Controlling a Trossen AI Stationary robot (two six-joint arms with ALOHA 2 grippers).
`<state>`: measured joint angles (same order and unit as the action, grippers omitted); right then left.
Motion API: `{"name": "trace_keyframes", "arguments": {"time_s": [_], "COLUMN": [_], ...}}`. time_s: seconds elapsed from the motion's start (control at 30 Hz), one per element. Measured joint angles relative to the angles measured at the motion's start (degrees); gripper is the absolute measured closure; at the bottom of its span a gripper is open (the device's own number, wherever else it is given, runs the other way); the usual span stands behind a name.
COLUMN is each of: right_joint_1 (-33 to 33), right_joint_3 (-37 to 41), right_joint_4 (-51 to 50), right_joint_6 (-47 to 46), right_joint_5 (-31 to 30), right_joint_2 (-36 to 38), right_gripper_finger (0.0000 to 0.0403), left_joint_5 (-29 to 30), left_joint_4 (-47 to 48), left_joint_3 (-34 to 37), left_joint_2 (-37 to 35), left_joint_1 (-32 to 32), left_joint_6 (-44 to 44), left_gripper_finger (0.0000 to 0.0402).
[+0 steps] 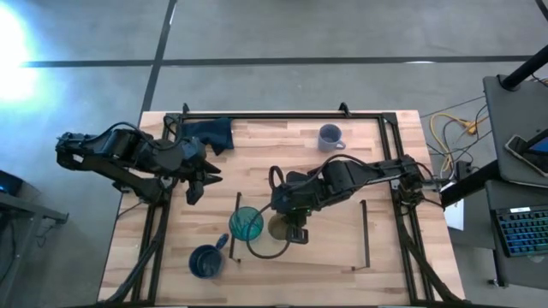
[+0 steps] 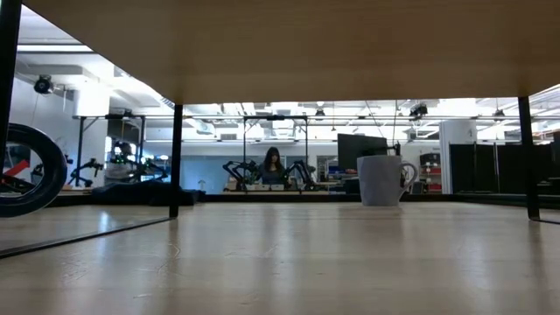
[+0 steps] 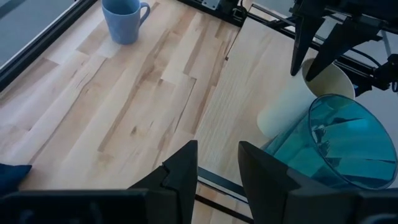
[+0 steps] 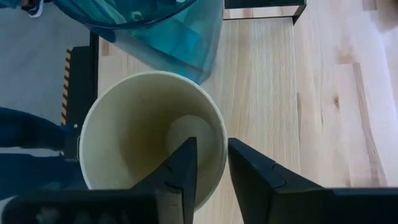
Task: Stack small to large cups/mugs on shelf
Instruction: Put the gray cup on the shelf
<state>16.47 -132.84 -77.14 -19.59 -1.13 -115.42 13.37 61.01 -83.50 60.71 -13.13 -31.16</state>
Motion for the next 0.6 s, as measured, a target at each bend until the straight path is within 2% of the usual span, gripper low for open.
{"name": "trace_keyframes", "arguments": {"time_s": [0.3, 0.6], "right_joint_1": [0.0, 0.0], "right_joint_3": [0.0, 0.0], "right_joint_4": [2.77, 5.01], "right_joint_6": [0.23, 0.34], "right_joint_5": [0.0, 0.0], "right_joint_2": [0.0, 0.0], "right_gripper_finger": [0.0334, 0.0323], "left_joint_5": [-0.02, -0.04], "left_joint_4": [0.01, 0.02], "left_joint_3": [0.15, 0.17], "left_joint_2": [0.0, 0.0], "left_joint_1": [-0.01, -0.02], "left_joint_6": [0.0, -0.01], "left_gripper_finger": [0.0301, 0.0301]}}
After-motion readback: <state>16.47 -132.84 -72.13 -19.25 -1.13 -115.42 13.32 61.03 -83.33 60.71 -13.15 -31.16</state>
